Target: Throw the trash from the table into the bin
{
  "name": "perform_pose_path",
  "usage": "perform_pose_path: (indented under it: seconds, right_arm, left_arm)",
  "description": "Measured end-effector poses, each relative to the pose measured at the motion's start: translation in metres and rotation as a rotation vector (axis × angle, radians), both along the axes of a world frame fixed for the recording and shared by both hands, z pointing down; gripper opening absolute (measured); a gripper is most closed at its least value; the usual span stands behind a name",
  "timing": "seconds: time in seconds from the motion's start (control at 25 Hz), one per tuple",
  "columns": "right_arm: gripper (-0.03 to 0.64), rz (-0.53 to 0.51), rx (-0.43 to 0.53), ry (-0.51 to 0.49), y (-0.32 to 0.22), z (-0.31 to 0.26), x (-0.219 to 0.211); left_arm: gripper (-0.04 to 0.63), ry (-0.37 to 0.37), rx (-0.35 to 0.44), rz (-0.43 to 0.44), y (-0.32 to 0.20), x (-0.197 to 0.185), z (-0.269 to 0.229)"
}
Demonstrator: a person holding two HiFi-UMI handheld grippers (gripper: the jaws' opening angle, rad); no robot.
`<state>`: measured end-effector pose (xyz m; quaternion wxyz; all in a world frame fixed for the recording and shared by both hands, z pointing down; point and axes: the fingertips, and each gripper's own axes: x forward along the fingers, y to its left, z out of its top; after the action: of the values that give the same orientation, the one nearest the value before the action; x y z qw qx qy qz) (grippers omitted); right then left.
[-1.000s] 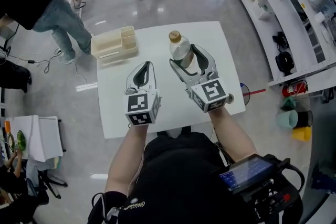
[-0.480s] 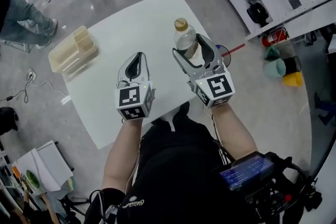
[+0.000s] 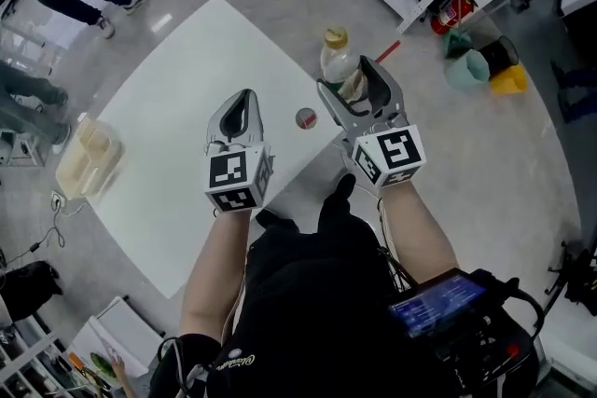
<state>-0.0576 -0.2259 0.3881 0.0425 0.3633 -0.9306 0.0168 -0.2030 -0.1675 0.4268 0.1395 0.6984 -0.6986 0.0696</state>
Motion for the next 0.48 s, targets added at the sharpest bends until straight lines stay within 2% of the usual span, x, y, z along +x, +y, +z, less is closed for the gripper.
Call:
perform_pose_path:
  seconds: [0.28,0.48]
  right_arm:
    - [0.353,0.043,-0.024,-0.027,-0.076,0.006,0.129]
    - [0.353,0.067,-0.041,-0.03,-0.104,0.01,0.19]
  left_arm:
    - [0.008,-0.018,-0.021,0.059,-0.083,0.136,0.003]
    - [0.008,-0.025,-0.021,0.104,-0.12,0.204,0.001]
